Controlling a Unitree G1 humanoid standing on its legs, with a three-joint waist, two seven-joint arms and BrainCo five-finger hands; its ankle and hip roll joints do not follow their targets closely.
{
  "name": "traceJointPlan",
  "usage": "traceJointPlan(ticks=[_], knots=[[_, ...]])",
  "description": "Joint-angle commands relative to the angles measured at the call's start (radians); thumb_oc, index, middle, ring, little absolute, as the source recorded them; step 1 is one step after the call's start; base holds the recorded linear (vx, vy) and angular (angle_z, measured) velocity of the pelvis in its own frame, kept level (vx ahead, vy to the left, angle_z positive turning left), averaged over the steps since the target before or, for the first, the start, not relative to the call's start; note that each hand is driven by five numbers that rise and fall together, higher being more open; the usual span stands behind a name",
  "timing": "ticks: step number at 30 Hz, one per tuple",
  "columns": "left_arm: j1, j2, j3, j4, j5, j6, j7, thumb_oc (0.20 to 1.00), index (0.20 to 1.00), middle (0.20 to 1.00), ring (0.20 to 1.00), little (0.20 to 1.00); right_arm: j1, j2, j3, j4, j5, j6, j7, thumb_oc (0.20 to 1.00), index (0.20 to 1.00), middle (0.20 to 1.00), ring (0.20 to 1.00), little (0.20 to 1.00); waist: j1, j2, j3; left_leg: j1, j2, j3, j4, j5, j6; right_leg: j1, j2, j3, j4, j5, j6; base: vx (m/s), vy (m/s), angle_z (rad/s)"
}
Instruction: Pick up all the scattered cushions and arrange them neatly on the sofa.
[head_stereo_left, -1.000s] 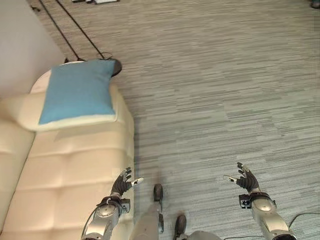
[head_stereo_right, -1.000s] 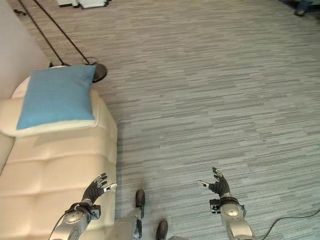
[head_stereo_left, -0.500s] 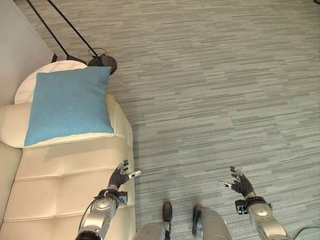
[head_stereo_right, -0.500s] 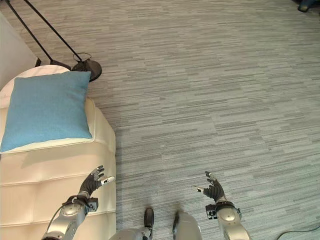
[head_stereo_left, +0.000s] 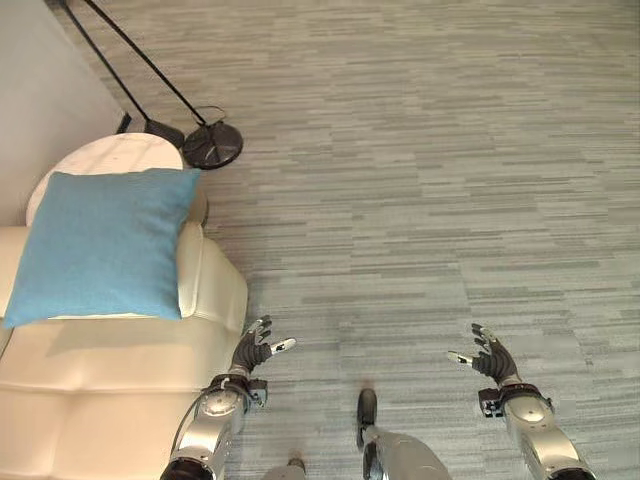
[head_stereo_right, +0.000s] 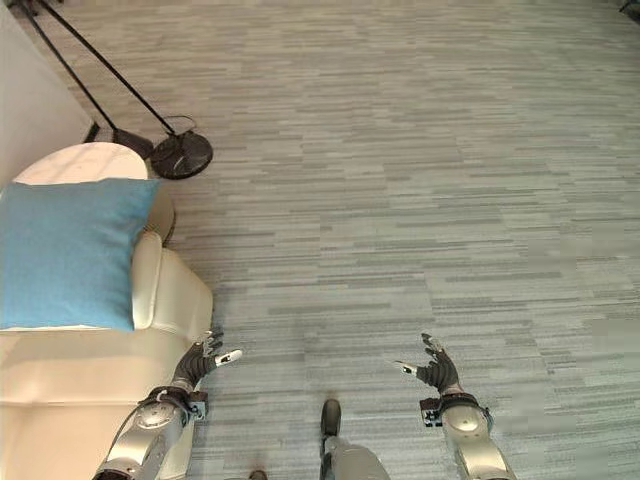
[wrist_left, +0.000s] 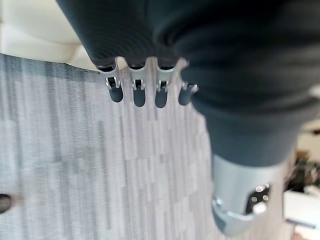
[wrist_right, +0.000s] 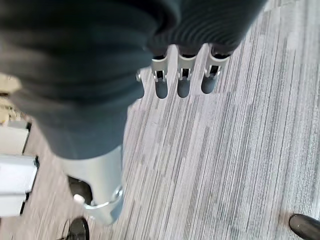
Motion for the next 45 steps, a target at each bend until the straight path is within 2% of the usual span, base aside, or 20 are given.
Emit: traceJointPlan(ticks=[1, 3, 5, 7, 12, 13, 16, 19, 21, 23, 26, 27, 28, 30, 34, 36, 38, 39, 41, 45], knots=[[-0.009, 0.035, 0.013, -0.013, 0.003, -0.031, 0.005, 1.0, 1.0, 1.0, 1.0, 1.0, 0.016, -0.028, -0.023, -0.037, 0.029, -0.036, -0.007, 1.0, 1.0, 1.0, 1.0, 1.0, 0.017, -0.001, -0.011, -0.076, -0.054, 0.041, -0.016, 0.085, 0.024, 0.003, -0.066, 0.072, 0.136, -0.165, 0.128, 0.2, 0.021, 0.26], [-0.005, 0.037, 0.017, -0.014, 0.004, -0.034, 0.005, 1.0, 1.0, 1.0, 1.0, 1.0, 0.015, -0.028, -0.021, -0.037, 0.026, -0.037, -0.007, 1.0, 1.0, 1.0, 1.0, 1.0, 0.023, -0.002, -0.014, -0.084, -0.052, 0.043, -0.024, 0.095, 0.022, 0.016, -0.065, 0.077, 0.133, -0.173, 0.13, 0.21, 0.053, -0.11], [0.002, 0.033, 0.018, -0.014, 0.007, -0.031, 0.006, 1.0, 1.0, 1.0, 1.0, 1.0, 0.013, -0.031, -0.019, -0.033, 0.019, -0.037, -0.017, 1.0, 1.0, 1.0, 1.0, 1.0, 0.046, 0.008, -0.012, -0.15, -0.042, 0.057, -0.071, 0.165, 0.015, 0.071, -0.064, 0.071, 0.114, -0.2, 0.134, 0.32, 0.125, -0.1], [0.004, 0.037, 0.018, -0.005, 0.026, -0.023, 0.007, 1.0, 1.0, 1.0, 1.0, 1.0, 0.015, -0.027, -0.025, -0.028, 0.01, -0.028, -0.03, 1.0, 1.0, 1.0, 1.0, 1.0, 0.053, 0.011, -0.012, -0.169, -0.026, 0.129, -0.109, 0.184, 0.017, 0.103, -0.068, 0.065, 0.097, -0.209, 0.141, 0.29, 0.14, -0.05], [0.047, 0.049, 0.043, -0.02, 0.02, -0.028, -0.003, 1.0, 1.0, 1.0, 1.0, 1.0, 0.016, -0.001, -0.012, -0.025, -0.019, -0.013, 0.003, 1.0, 1.0, 1.0, 1.0, 1.0, 0.071, -0.001, -0.05, -0.139, -0.066, 0.119, -0.087, 0.143, 0.058, 0.128, -0.118, 0.092, 0.163, -0.223, 0.183, 0.4, 0.221, -0.16], [0.051, 0.054, 0.049, -0.013, 0.019, -0.023, -0.005, 1.0, 1.0, 1.0, 1.0, 1.0, 0.016, 0.01, -0.007, -0.016, -0.024, -0.01, 0.012, 1.0, 1.0, 1.0, 1.0, 1.0, 0.073, -0.007, -0.046, -0.107, -0.075, 0.129, -0.093, 0.122, 0.078, 0.103, -0.133, 0.101, 0.269, -0.21, 0.199, 0.24, 0.171, -0.22], [0.054, 0.063, 0.058, -0.007, 0.023, -0.022, -0.004, 1.0, 1.0, 1.0, 1.0, 1.0, 0.021, 0.02, -0.006, -0.015, -0.028, -0.007, 0.017, 1.0, 1.0, 1.0, 1.0, 1.0, 0.071, -0.005, -0.047, -0.08, -0.079, 0.135, -0.102, 0.107, 0.094, 0.055, -0.137, 0.1, 0.378, -0.162, 0.216, 0.21, 0.133, -0.16], [0.058, 0.066, 0.063, -0.012, 0.025, -0.02, -0.004, 1.0, 1.0, 1.0, 1.0, 1.0, 0.032, 0.025, -0.008, -0.013, -0.028, -0.005, 0.023, 1.0, 1.0, 1.0, 1.0, 1.0, 0.064, 0.002, -0.04, -0.035, -0.08, 0.128, -0.124, 0.097, 0.103, -0.007, -0.129, 0.112, 0.455, -0.128, 0.211, 0.15, 0.067, 0.07], [0.055, 0.068, 0.067, -0.023, 0.017, -0.025, -0.004, 1.0, 1.0, 1.0, 1.0, 1.0, 0.026, 0.027, -0.014, -0.003, -0.022, -0.005, 0.021, 1.0, 1.0, 1.0, 1.0, 1.0, 0.052, 0.014, -0.031, 0.009, -0.078, 0.114, -0.149, 0.087, 0.102, -0.064, -0.121, 0.096, 0.419, -0.135, 0.193, 0.31, 0.023, 0.3], [0.05, 0.065, 0.066, -0.026, -0.002, -0.028, 0.003, 1.0, 1.0, 1.0, 1.0, 1.0, 0.02, 0.027, -0.018, 0.003, -0.009, -0.008, 0.014, 1.0, 1.0, 1.0, 1.0, 1.0, 0.031, 0.015, -0.017, 0.052, -0.087, 0.086, -0.162, 0.074, 0.095, -0.111, -0.097, 0.109, 0.298, -0.119, 0.187, 0.34, -0.057, 0.33], [0.03, 0.051, 0.063, -0.019, -0.016, -0.035, 0.017, 1.0, 1.0, 1.0, 1.0, 1.0, 0.027, 0.028, -0.022, 0.009, -0.002, -0.006, 0.005, 1.0, 1.0, 1.0, 1.0, 1.0, -0.005, 0.016, 0.008, 0.099, -0.095, 0.02, -0.153, 0.047, 0.088, -0.157, -0.052, 0.222, 0.157, -0.076, 0.208, 0.27, -0.074, 0.47], [0.03, 0.052, 0.063, -0.019, -0.016, -0.035, 0.017, 1.0, 1.0, 1.0, 1.0, 1.0, 0.027, 0.028, -0.022, 0.01, -0.002, -0.006, 0.005, 1.0, 1.0, 1.0, 1.0, 1.0, -0.006, 0.014, 0.007, 0.095, -0.096, 0.019, -0.153, 0.049, 0.088, -0.158, -0.053, 0.222, 0.155, -0.073, 0.208, 0.24, -0.093, 0.82], [0.018, 0.045, 0.057, -0.023, -0.017, -0.041, 0.022, 1.0, 1.0, 1.0, 1.0, 1.0, 0.038, 0.025, -0.023, 0.007, -0.005, -0.001, 0.003, 1.0, 1.0, 1.0, 1.0, 1.0, -0.024, 0.01, 0.013, 0.116, -0.104, -0.029, -0.151, 0.038, 0.082, -0.192, -0.022, 0.307, 0.117, -0.05, 0.22, 0.22, -0.119, 0.91], [0.004, 0.041, 0.043, -0.021, -0.014, -0.045, 0.016, 1.0, 1.0, 1.0, 1.0, 1.0, 0.047, 0.022, -0.023, 0.008, 0.003, -0.007, 0.006, 1.0, 1.0, 1.0, 1.0, 1.0, -0.031, -0.003, -0.004, 0.126, -0.119, -0.078, -0.138, 0.012, 0.078, -0.157, -0.028, 0.341, 0.092, -0.041, 0.205, 0.23, -0.129, 0.87], [0.001, 0.033, 0.036, -0.007, -0.029, -0.043, 0.019, 1.0, 1.0, 1.0, 1.0, 1.0, 0.048, 0.012, -0.016, 0.033, 0.017, -0.013, 0.012, 1.0, 1.0, 1.0, 1.0, 1.0, -0.029, -0.015, -0.026, 0.139, -0.092, -0.129, -0.098, -0.009, 0.058, -0.124, -0.014, 0.339, 0.111, -0.036, 0.184, 0.28, -0.227, 1.43], [-0.007, 0.025, 0.028, 0.013, -0.041, -0.041, 0.024, 1.0, 1.0, 1.0, 1.0, 1.0, 0.048, -0.003, -0.012, 0.049, 0.016, -0.018, 0.013, 1.0, 1.0, 1.0, 1.0, 1.0, -0.021, -0.022, -0.042, 0.113, -0.062, -0.149, -0.048, 0.021, 0.033, -0.091, -0.019, 0.285, 0.111, -0.061, 0.163, 0.23, -0.238, 0.7], [-0.009, 0.022, 0.029, 0.015, -0.046, -0.039, 0.025, 1.0, 1.0, 1.0, 1.0, 1.0, 0.05, -0.008, -0.018, 0.049, 0.019, -0.018, 0.012, 1.0, 1.0, 1.0, 1.0, 1.0, -0.026, -0.023, -0.041, 0.094, -0.055, -0.137, -0.033, 0.032, 0.03, -0.077, -0.029, 0.254, 0.111, -0.074, 0.158, 0.13, -0.095, 1.16], [-0.014, 0.02, 0.026, 0.024, -0.048, -0.038, 0.028, 1.0, 1.0, 1.0, 1.0, 1.0, 0.066, -0.018, -0.036, 0.044, 0.024, -0.02, 0.005, 1.0, 1.0, 1.0, 1.0, 1.0, -0.033, -0.026, -0.034, 0.059, -0.033, -0.041, -0.019, 0.047, 0.03, -0.041, -0.058, 0.191, 0.111, -0.102, 0.151, 0.12, -0.068, 1.32], [-0.013, 0.02, 0.025, 0.027, -0.048, -0.036, 0.022, 1.0, 1.0, 1.0, 1.0, 1.0, 0.072, -0.022, -0.038, 0.035, 0.028, -0.022, 0.005, 1.0, 1.0, 1.0, 1.0, 1.0, -0.039, -0.024, -0.024, 0.031, -0.005, 0.083, -0.031, 0.044, 0.037, -0.002, -0.075, 0.136, 0.105, -0.135, 0.146, 0.13, -0.065, 1.49], [-0.012, 0.027, 0.032, 0.029, -0.028, -0.029, 0.01, 1.0, 1.0, 1.0, 1.0, 1.0, 0.054, -0.032, -0.041, 0.024, 0.021, -0.016, -0.002, 1.0, 1.0, 1.0, 1.0, 1.0, -0.039, -0.018, -0.028, -0.066, -0.004, 0.193, -0.075, 0.11, 0.038, 0.025, -0.097, 0.053, 0.08, -0.15, 0.147, 0.1, -0.004, 1.25]])
